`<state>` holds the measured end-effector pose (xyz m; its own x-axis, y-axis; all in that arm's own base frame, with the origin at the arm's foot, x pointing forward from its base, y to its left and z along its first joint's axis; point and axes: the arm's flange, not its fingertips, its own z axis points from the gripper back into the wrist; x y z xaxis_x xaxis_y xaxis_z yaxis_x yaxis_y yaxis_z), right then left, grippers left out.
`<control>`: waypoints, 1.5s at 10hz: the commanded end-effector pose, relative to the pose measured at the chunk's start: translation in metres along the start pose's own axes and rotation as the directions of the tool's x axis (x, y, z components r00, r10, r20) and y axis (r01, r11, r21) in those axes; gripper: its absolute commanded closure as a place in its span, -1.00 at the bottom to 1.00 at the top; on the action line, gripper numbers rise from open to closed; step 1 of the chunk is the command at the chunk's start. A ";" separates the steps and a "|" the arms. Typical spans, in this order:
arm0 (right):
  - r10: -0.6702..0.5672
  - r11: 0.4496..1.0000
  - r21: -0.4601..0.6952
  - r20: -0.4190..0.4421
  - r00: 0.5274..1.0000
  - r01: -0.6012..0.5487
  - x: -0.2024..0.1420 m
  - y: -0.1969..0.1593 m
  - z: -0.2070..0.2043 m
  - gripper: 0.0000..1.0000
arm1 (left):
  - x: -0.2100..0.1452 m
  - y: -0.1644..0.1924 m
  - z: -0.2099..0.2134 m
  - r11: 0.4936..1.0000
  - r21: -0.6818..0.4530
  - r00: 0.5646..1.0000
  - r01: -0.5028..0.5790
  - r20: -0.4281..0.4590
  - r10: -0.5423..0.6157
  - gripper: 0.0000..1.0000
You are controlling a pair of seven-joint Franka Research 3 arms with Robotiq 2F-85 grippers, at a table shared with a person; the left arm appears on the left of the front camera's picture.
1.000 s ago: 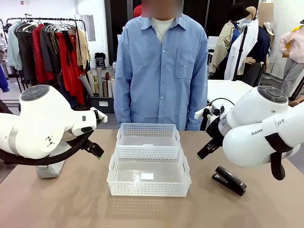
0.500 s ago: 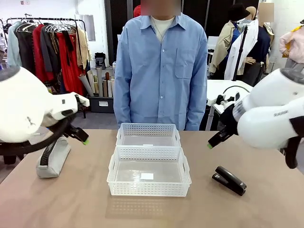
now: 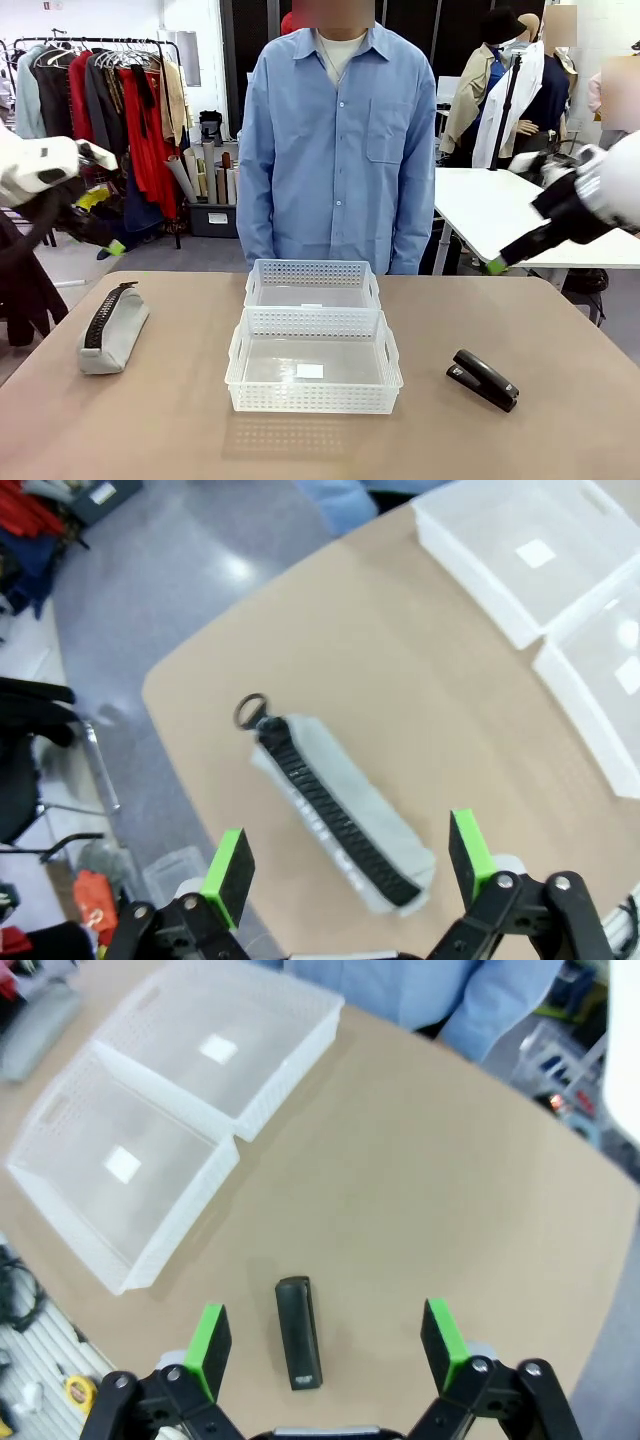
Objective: Distribute items into two baskets.
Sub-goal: Pick up the Pencil pouch that the person points to.
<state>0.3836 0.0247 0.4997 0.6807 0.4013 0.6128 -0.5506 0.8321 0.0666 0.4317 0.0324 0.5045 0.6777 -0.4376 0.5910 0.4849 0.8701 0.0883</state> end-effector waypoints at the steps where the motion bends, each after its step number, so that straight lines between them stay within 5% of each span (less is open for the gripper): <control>1: -0.037 0.997 0.063 0.029 0.999 0.035 -0.014 -0.026 0.031 -1.00 | -0.011 0.033 0.017 0.999 0.005 0.999 -0.038 0.008 0.038 -1.00; 7: -0.076 0.990 0.129 0.141 0.987 0.058 -0.068 -0.050 0.100 -1.00 | -0.078 0.094 0.075 0.985 -0.057 0.974 -0.162 0.152 0.169 -1.00; 15: -0.105 0.992 0.088 0.109 0.988 0.095 -0.091 -0.057 0.117 -1.00 | -0.079 0.093 0.075 0.987 -0.059 0.976 -0.148 0.151 0.156 -1.00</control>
<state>0.3076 -0.1084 0.5436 0.6972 0.2457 0.6735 -0.4986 0.8412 0.2093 0.3802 0.1637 0.5301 0.6719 -0.2451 0.6989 0.3863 0.9211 -0.0484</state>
